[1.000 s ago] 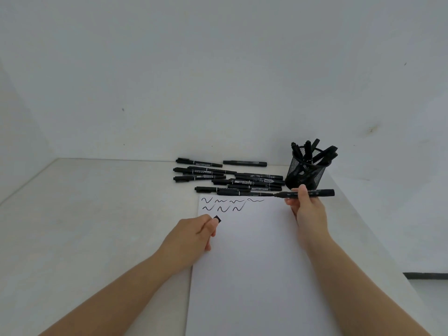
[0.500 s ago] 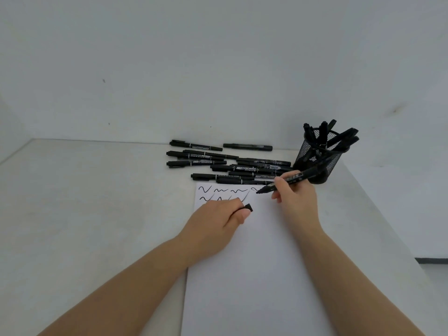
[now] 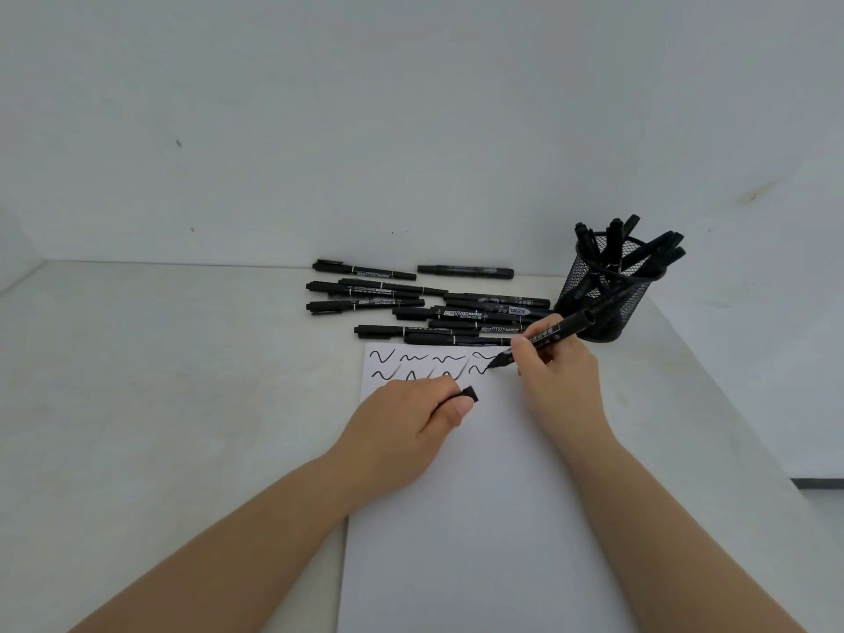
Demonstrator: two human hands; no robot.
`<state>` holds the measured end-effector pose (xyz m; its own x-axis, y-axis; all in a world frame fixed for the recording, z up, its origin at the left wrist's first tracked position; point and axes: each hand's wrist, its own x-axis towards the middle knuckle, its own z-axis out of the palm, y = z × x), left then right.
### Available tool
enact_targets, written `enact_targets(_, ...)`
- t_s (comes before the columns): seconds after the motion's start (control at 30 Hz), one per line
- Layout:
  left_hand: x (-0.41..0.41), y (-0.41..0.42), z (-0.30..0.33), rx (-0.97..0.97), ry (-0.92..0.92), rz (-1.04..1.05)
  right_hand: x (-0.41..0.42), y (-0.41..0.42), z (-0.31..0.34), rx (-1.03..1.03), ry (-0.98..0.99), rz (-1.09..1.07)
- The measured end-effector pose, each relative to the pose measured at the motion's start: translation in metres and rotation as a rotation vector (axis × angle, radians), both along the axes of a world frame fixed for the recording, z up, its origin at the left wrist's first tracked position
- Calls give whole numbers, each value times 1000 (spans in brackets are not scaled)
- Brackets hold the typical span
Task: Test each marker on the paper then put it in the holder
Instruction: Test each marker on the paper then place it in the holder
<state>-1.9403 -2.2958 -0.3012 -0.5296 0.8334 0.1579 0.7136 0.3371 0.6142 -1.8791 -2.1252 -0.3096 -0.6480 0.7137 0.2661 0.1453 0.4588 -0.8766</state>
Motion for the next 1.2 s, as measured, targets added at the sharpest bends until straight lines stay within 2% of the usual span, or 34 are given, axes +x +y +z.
enact_targets(0.1, 0, 0, 0, 2, -21, 5, 3, -2, 3, 51, 65, -74)
enact_targets(0.17, 0, 0, 0, 2, -41, 10, 6, -3, 6, 7, 185, -93)
enact_targets(0.23, 0, 0, 0, 3, -48, 13, 10, -4, 9, -151, 290, -23)
enact_targets(0.37, -1, 0, -1, 17, -68, 26, 11, -13, 10, -720, 433, 159)
enact_targets(0.43, -1, 1, -1, 34, -86, 38, 10, -17, 8, -841, 438, 169)
enact_targets(0.7, -2, 0, -2, 91, -152, 62, 8, -22, 7, -799, 349, 147)
enact_targets(1.0, -3, 0, -4, 96, -132, 82, 14, -31, 6, -505, 229, 257)
enact_targets(1.2, -5, -3, -5, 149, -119, 84, 14, -33, 7, -468, 234, 318)
